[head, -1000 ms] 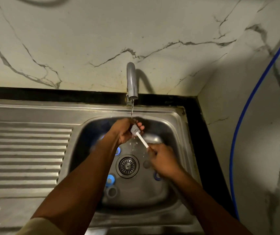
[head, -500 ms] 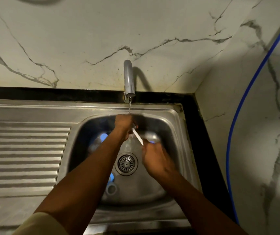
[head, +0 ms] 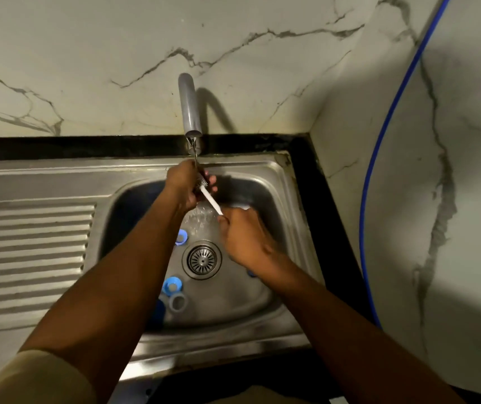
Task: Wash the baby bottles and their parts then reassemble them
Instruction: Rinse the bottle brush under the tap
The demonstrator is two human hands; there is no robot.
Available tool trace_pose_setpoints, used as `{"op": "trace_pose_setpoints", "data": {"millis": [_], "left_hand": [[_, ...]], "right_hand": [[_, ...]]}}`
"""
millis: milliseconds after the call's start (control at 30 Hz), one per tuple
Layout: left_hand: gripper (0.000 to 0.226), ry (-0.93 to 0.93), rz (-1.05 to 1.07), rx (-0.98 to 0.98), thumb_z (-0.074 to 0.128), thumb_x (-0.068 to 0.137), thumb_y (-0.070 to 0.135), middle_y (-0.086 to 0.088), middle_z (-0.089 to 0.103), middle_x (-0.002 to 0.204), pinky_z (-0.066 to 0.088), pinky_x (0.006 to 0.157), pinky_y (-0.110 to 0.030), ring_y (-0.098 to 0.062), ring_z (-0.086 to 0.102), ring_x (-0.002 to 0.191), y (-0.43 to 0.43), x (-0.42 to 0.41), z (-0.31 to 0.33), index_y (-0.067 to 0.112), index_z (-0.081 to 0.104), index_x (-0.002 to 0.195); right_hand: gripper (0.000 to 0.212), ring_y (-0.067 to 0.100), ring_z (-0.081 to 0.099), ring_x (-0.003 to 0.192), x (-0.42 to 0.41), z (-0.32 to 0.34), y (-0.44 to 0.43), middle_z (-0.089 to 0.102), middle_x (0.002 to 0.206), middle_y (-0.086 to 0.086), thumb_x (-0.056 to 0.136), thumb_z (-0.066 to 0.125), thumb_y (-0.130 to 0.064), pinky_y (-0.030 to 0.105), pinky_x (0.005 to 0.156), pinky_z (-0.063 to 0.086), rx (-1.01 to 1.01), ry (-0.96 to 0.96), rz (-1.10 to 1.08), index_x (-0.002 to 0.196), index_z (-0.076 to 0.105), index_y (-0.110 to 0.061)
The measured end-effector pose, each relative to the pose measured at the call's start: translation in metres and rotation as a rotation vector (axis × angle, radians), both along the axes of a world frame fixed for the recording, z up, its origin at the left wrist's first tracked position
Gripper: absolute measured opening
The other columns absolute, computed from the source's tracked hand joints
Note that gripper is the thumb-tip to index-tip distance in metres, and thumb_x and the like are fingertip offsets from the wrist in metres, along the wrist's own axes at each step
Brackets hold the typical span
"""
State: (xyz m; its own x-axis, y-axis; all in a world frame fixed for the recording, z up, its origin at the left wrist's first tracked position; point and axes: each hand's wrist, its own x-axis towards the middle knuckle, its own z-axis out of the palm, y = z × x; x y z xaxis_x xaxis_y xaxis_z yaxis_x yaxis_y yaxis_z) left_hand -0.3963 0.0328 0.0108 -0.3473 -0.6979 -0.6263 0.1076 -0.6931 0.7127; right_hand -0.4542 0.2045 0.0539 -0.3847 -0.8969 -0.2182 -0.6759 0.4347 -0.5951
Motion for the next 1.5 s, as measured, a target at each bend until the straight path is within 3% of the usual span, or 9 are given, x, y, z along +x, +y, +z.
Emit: {"op": "trace_pose_setpoints", "data": {"millis": [133, 367, 567, 633, 767, 833, 1067, 1300, 1500], "left_hand": [[0.033, 0.445, -0.111, 0.251, 0.048, 0.097, 0.033, -0.006, 0.068, 0.083, 0.051, 0.099, -0.041, -0.022, 0.069, 0.082, 0.001, 0.021, 0.01, 0.006, 0.065, 0.088], [0.017, -0.187, 0.027, -0.119, 0.042, 0.101, 0.015, -0.012, 0.058, 0.078, 0.056, 0.064, -0.037, -0.022, 0.059, 0.06, 0.015, -0.005, 0.006, 0.01, 0.056, 0.091], [0.027, 0.423, -0.235, 0.191, 0.05, 0.092, 0.03, -0.007, 0.068, 0.093, 0.047, 0.104, -0.049, -0.023, 0.066, 0.09, 0.002, 0.029, 0.007, 0.007, 0.064, 0.094], [0.025, 0.355, -0.222, 0.15, 0.044, 0.098, 0.024, -0.006, 0.067, 0.089, 0.055, 0.093, -0.046, -0.021, 0.068, 0.084, 0.003, 0.026, 0.002, 0.008, 0.062, 0.095], [0.024, 0.076, -0.071, 0.031, 0.037, 0.096, 0.005, -0.009, 0.056, 0.073, 0.054, 0.068, -0.038, -0.021, 0.059, 0.063, 0.004, 0.003, -0.008, 0.007, 0.055, 0.08], [0.022, 0.011, 0.03, -0.027, 0.04, 0.092, -0.004, -0.012, 0.055, 0.068, 0.052, 0.058, -0.036, -0.022, 0.057, 0.057, 0.003, -0.005, -0.014, 0.003, 0.055, 0.077], [0.018, 0.029, 0.196, -0.125, 0.047, 0.102, 0.005, -0.018, 0.068, 0.09, 0.059, 0.07, -0.035, -0.025, 0.067, 0.076, 0.001, 0.007, -0.035, 0.002, 0.065, 0.102], [0.014, 0.294, 0.095, -0.115, 0.057, 0.096, -0.004, -0.005, 0.073, 0.083, 0.051, 0.059, -0.017, -0.012, 0.068, 0.074, 0.016, 0.024, -0.027, 0.009, 0.06, 0.101], [0.014, 0.3, -0.013, -0.16, 0.055, 0.096, -0.003, -0.002, 0.07, 0.082, 0.051, 0.063, -0.018, -0.009, 0.063, 0.07, 0.03, 0.027, -0.025, 0.005, 0.065, 0.099]], "right_hand": [[0.022, 0.003, 0.028, 0.034, -0.015, 0.008, -0.003, 0.038, 0.055, -0.004, 0.104, 0.046, -0.023, 0.014, 0.032, 0.023, 0.096, -1.364, -0.292, 0.112, 0.065, -0.016], [0.029, 0.035, 0.065, 0.098, 0.005, 0.0, 0.009, 0.065, 0.107, 0.014, 0.104, 0.04, -0.024, 0.04, 0.079, 0.052, 0.097, 0.322, 0.102, 0.125, 0.059, -0.018], [0.021, 0.003, 0.03, 0.033, -0.019, 0.012, 0.004, 0.042, 0.055, -0.003, 0.103, 0.051, -0.022, 0.014, 0.031, 0.024, 0.067, -1.245, -0.35, 0.115, 0.066, -0.014], [0.023, 0.005, 0.033, 0.033, -0.022, 0.009, 0.005, 0.043, 0.055, -0.004, 0.103, 0.051, -0.024, 0.016, 0.032, 0.026, 0.078, -1.091, -0.325, 0.116, 0.068, -0.015], [0.023, 0.033, 0.067, 0.087, -0.007, 0.012, 0.01, 0.061, 0.09, 0.009, 0.101, 0.047, -0.019, 0.037, 0.07, 0.052, 0.161, 0.178, 0.102, 0.116, 0.063, -0.013], [0.029, 0.033, 0.064, 0.106, 0.001, 0.019, 0.011, 0.063, 0.112, 0.012, 0.097, 0.055, -0.011, 0.039, 0.083, 0.051, 0.149, 0.31, 0.136, 0.126, 0.057, -0.013], [0.021, 0.034, 0.066, 0.095, 0.001, 0.019, 0.016, 0.065, 0.106, 0.013, 0.096, 0.058, -0.015, 0.042, 0.08, 0.058, 0.092, 0.206, 0.046, 0.116, 0.062, -0.013], [0.018, 0.007, 0.035, 0.035, 0.002, 0.029, 0.001, 0.045, 0.058, 0.002, 0.105, 0.048, -0.019, 0.019, 0.035, 0.03, -0.014, -0.901, -0.407, 0.096, 0.062, -0.011], [0.023, 0.007, 0.034, 0.035, 0.005, 0.031, -0.015, 0.044, 0.056, 0.002, 0.106, 0.045, -0.017, 0.019, 0.035, 0.028, -0.031, -0.874, -0.446, 0.112, 0.063, -0.005]]}}
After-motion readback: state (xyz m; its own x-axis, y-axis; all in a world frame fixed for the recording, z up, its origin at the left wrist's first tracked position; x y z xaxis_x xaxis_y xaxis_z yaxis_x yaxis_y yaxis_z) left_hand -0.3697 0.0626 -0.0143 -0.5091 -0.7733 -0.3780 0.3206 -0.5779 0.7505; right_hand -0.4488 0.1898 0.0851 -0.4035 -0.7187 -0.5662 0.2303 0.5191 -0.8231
